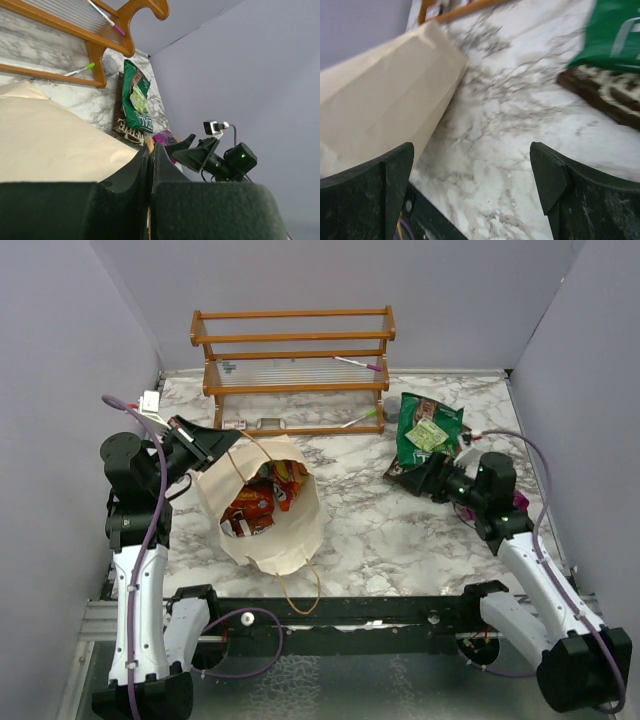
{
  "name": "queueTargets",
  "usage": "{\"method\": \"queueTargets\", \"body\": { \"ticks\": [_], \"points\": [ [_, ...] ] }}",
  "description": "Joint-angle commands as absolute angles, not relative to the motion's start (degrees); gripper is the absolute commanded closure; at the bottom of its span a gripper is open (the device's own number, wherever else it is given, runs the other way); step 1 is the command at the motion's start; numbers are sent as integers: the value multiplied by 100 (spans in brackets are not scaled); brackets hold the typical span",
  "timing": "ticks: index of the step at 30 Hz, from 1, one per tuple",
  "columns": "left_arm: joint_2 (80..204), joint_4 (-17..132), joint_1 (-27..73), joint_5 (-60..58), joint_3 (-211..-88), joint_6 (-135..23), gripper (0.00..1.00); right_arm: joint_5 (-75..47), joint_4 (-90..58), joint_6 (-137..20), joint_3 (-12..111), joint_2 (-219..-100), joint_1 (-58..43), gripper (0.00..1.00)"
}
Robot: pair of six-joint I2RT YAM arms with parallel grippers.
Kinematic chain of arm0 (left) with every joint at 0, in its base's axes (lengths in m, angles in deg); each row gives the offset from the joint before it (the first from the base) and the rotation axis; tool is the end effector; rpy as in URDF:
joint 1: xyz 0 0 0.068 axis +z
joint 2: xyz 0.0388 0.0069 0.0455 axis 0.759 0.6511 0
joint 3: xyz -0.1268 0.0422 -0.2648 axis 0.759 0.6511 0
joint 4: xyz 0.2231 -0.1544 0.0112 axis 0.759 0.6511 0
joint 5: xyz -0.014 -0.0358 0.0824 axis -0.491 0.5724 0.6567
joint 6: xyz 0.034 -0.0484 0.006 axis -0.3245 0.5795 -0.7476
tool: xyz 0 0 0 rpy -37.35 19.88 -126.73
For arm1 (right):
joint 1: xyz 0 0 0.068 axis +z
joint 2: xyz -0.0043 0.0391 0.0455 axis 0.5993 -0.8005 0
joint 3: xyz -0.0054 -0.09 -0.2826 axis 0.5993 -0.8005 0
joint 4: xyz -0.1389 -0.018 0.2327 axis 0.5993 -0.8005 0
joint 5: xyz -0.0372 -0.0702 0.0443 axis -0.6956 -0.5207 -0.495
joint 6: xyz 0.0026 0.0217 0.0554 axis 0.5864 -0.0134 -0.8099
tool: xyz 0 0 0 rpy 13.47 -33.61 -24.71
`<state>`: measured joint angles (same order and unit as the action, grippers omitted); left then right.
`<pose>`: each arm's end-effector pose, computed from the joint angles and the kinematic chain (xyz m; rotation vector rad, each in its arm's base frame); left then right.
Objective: Take the snacks out of the paper bag
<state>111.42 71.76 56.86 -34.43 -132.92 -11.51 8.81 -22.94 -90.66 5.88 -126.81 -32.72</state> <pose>0.1642 -0.0078 0.4211 -0.3402 1.6994 -1.2214 0.1909 0.0356 0.2686 0.2725 2.0561 0.9948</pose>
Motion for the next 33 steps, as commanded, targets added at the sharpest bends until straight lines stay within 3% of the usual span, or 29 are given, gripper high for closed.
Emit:
{"method": "queueTargets", "body": {
  "ticks": [1,9,16,22,28,30,33],
  "points": [
    [11041,7299,5684,-3252,-13365,-1213,100,711,-1906,-8400,990,-12868,-1764,1],
    [10756,7745,5684,-3129,-13346,-1429,100,-509,-1280,-7519,1526,-13306,623,1],
    [10598,7630,5685,-3145,-13176,-1343,100,-1401,-724,-5160,2110,-13765,2827,1],
    [10673,7523,5679,-3361,-13316,-1349,100,-1760,-749,-2995,2314,-14325,3871,0],
    [10799,7804,5685,-3542,-13502,-1765,100,-3202,-753,-1413,2891,-15644,4414,4],
    [10760,7898,5682,-3553,-13478,-1863,100,-3395,-568,-1376,2997,-15949,4413,8],
    [10690,7826,5683,-3605,-13375,-1876,100,-3583,-62,-1051,3013,-16377,4408,22]
  ]
}}
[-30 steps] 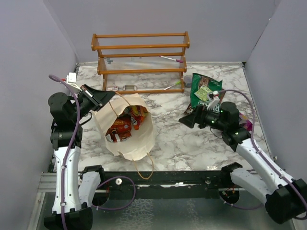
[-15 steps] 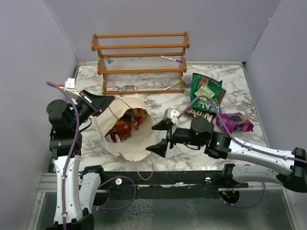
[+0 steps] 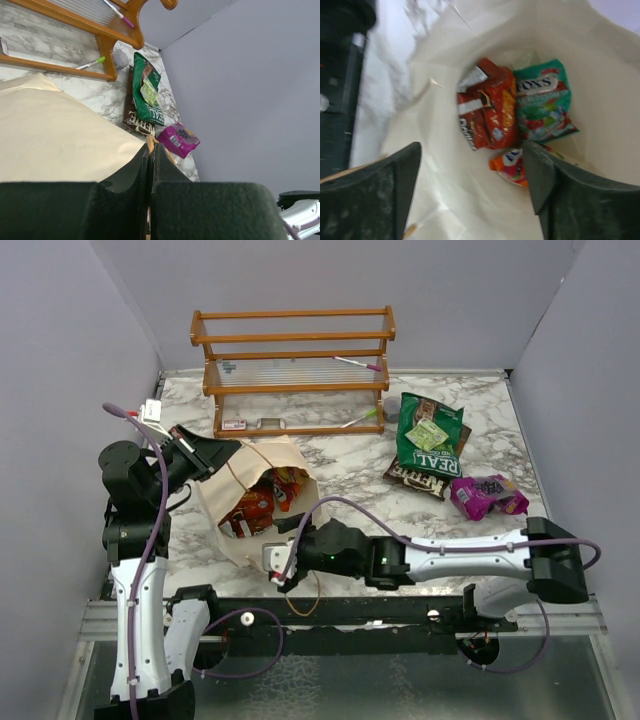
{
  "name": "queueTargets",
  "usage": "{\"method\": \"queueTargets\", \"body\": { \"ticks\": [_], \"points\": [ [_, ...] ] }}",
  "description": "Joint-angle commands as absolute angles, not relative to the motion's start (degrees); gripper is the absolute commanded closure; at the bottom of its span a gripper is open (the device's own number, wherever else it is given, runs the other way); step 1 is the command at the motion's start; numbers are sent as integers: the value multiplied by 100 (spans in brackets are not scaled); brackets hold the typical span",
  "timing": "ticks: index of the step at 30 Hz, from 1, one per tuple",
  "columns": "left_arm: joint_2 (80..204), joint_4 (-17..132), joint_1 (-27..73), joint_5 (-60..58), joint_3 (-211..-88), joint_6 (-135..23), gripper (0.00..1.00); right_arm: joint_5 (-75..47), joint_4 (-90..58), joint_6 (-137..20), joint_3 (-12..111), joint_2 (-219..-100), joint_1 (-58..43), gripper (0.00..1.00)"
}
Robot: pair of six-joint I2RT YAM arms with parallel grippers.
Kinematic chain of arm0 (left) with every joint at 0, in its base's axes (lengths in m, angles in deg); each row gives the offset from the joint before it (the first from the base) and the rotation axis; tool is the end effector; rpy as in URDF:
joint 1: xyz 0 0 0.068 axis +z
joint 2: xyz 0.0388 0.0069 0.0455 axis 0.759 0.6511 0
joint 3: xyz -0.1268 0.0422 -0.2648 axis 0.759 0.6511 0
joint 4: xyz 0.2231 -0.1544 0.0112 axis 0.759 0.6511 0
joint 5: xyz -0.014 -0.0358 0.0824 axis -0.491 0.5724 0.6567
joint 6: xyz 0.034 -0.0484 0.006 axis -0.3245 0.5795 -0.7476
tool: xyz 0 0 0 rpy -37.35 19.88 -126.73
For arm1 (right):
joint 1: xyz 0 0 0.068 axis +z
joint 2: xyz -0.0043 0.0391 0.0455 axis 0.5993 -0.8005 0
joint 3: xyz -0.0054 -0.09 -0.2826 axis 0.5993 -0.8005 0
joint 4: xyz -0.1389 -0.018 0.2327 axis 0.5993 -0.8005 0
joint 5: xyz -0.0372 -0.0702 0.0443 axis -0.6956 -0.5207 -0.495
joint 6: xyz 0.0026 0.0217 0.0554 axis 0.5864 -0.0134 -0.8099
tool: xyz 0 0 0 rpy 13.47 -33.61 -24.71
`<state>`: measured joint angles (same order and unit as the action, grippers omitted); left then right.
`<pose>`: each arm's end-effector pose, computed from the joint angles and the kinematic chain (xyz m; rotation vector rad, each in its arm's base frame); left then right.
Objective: Take the snacks out of the paper bag
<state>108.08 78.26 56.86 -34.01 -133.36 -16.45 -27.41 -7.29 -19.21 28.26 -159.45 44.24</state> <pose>0.1453 -0.0100 0.4194 -0.3032 1.7323 -1.1599 0.0578 0.3371 0.2992 -1.5691 1.1153 0.4710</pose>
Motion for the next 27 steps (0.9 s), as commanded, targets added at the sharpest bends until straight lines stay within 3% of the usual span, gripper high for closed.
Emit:
{"method": "queueTargets", "body": {
  "ticks": [1,14,18,27],
  "points": [
    [10689,7799,5680,-3626,-13371,-1890,100,-3611,32,-935,3065,-16533,4405,23],
    [10557,8059,5679,-3586,-13301,-2117,100,-2911,37,-566,3673,-17901,3771,38],
    [10629,8081,5683,-3602,-13436,-2100,100,-2627,-381,-657,4117,-18323,3559,50],
    [10703,8038,5637,-3645,-13678,-1984,100,-2525,-461,-622,4481,-19051,3408,46]
  ]
}}
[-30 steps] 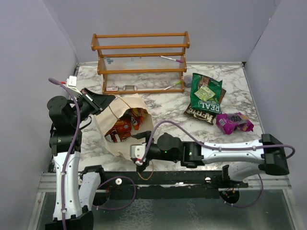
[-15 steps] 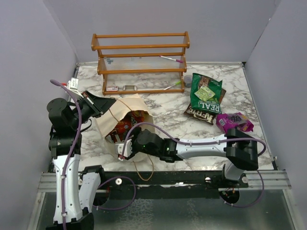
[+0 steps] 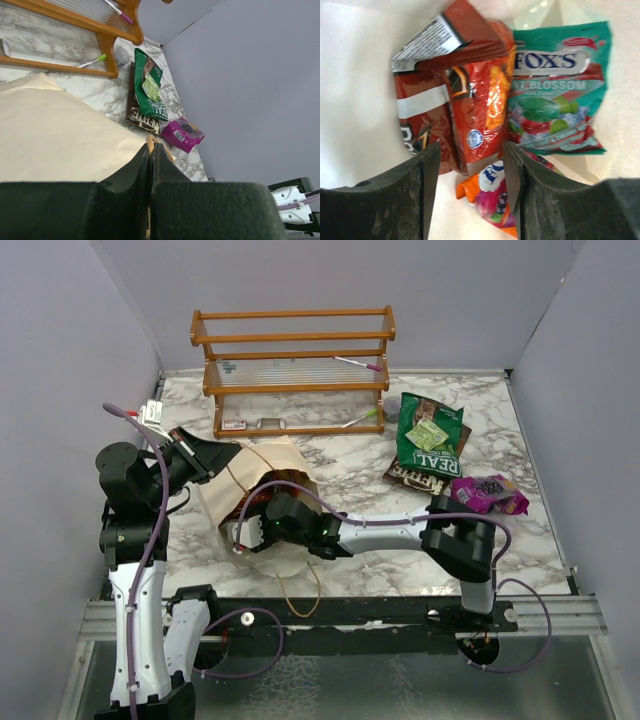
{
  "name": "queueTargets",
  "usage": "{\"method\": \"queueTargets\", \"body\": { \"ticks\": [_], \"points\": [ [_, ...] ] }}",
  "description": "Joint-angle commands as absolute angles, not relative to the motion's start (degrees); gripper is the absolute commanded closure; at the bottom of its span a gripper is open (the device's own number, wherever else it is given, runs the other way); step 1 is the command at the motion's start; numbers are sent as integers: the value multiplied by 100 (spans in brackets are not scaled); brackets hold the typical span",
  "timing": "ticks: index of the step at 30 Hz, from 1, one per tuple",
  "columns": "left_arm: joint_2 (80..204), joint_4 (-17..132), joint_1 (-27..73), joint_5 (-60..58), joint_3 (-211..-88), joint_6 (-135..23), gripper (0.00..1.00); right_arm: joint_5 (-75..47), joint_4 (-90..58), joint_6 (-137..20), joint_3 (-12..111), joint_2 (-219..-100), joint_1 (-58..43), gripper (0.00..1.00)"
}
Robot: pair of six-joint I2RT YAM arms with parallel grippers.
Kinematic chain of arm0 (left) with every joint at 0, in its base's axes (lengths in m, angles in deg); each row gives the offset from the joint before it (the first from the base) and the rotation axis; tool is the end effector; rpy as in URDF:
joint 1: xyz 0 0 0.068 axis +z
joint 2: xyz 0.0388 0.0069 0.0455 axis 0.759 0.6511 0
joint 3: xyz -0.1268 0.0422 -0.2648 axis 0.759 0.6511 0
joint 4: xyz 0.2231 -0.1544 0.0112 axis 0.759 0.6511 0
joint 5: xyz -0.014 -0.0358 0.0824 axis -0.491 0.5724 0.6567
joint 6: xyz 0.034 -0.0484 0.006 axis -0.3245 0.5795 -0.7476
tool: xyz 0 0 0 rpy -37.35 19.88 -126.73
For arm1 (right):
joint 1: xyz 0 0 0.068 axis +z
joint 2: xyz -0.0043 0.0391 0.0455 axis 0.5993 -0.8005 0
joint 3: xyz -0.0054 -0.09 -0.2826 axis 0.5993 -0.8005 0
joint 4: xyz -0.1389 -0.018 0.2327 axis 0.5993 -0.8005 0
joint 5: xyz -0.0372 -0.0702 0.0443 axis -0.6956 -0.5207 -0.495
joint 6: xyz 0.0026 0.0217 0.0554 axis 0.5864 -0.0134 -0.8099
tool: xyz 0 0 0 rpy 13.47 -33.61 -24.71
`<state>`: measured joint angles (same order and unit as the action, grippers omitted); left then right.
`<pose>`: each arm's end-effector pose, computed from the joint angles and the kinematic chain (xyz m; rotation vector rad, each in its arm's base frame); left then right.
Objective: Take the snacks out of the paper bag
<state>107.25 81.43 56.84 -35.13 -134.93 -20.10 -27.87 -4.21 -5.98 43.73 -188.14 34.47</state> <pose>0.1367 -0.0118 0.4245 -0.2394 1.7455 -1.1318 0.1507 0.4294 0.2099 -1.7326 1.1434 0.1528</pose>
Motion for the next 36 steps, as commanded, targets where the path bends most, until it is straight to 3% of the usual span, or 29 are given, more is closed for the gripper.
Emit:
{"method": "queueTargets", "body": {
  "ticks": [1,8,14,17,22,24,29,36],
  "points": [
    [10704,8053,5626,-3650,-13686,-1993,100,-2474,-429,-666,4458,-19076,3396,45],
    [10710,8061,5593,-3616,-13706,-1987,100,-2433,-271,-839,4557,-19358,3316,29],
    [10701,8137,5563,-3563,-13737,-1994,100,-2341,-316,-776,4939,-19768,3202,30],
    [10713,8225,5538,-3507,-13796,-2031,100,-2357,-199,-781,5040,-19902,3178,41],
    [10692,8347,5520,-3403,-13741,-2104,100,-2364,-315,-845,5191,-19868,3182,75],
    [10678,8382,5517,-3371,-13696,-2128,100,-2211,-411,-891,5156,-19689,3182,83],
    [10651,8415,5519,-3242,-13655,-2161,100,-1750,-744,-1159,5028,-19130,3182,98],
    [10620,8465,5513,-3024,-13609,-2188,100,-1720,-923,-1482,4674,-18471,3305,99]
  ]
}}
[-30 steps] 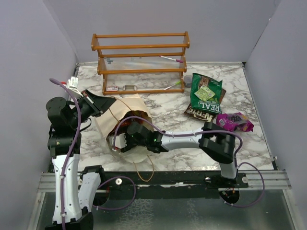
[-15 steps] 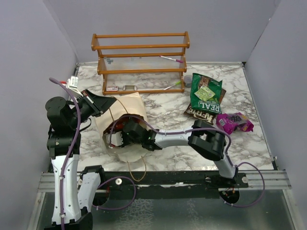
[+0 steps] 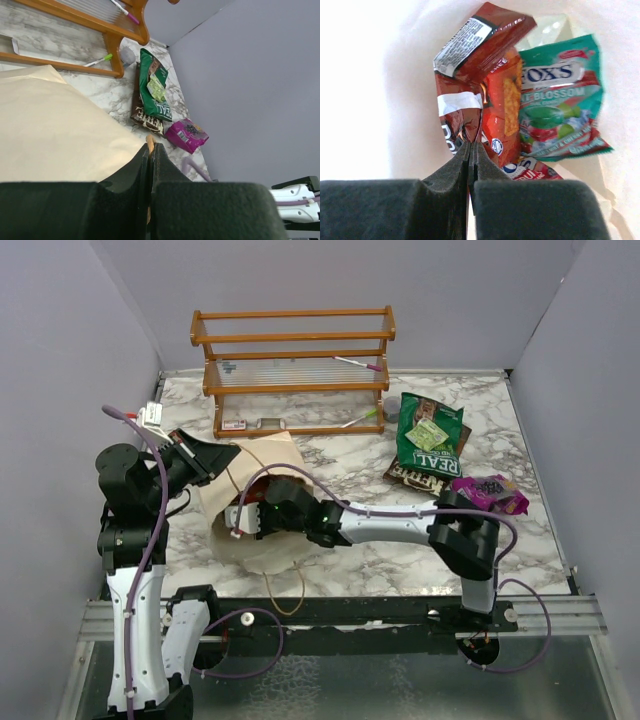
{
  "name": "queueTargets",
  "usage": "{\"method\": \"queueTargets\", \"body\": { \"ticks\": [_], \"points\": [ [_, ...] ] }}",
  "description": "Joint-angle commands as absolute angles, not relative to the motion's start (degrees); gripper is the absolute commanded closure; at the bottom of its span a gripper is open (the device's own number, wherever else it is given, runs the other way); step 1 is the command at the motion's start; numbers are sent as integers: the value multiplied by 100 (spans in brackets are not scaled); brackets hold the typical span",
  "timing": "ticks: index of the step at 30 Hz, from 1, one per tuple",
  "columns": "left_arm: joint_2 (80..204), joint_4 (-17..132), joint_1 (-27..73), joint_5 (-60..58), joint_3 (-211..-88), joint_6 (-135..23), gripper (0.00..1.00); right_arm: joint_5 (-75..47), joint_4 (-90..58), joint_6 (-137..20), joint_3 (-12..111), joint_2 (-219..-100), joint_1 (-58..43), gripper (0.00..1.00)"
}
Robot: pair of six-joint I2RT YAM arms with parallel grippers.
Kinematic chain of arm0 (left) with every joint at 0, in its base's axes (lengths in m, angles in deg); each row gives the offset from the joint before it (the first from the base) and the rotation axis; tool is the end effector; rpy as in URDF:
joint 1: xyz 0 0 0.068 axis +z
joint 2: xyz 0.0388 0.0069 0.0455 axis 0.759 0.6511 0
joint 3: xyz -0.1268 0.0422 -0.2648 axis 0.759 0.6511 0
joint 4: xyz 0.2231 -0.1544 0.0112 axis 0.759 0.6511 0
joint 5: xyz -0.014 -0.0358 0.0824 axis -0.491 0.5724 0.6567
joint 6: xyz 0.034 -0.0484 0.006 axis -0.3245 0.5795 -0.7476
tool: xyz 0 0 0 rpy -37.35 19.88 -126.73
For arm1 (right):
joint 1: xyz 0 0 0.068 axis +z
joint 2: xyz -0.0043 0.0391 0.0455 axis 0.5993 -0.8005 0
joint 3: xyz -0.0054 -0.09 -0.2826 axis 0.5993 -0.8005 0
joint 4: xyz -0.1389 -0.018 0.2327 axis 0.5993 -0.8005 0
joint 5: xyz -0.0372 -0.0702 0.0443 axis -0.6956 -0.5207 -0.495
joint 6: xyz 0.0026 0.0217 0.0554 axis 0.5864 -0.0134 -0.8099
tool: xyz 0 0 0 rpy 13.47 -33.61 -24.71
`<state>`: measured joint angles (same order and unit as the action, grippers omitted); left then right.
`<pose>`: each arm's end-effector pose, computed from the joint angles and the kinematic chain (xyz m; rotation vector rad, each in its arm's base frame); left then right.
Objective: Take the snacks out of the paper bag
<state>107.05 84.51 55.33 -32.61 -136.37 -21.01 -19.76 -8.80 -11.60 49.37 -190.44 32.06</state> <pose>0.1327 -0.0144 0.4274 -0.2544 1.7625 -1.1081 0.1688 0.4401 0.2173 -1.7311 1.2147 0.3279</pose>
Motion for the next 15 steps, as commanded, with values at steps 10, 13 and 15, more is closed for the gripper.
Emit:
{"method": "queueTargets", "body": {
  "ticks": [10,13,15],
  "points": [
    [10686,8441,5519,-2934,-13706,-2169,100,-1835,-409,-1653,3374,-17817,3484,99],
    [10723,8432,5523,-2960,-13707,-2176,100,-1882,-506,-1625,3415,-17967,3481,98],
    [10753,8433,5520,-2980,-13713,-2177,100,-1940,-515,-1596,3482,-18104,3487,93]
  ]
}}
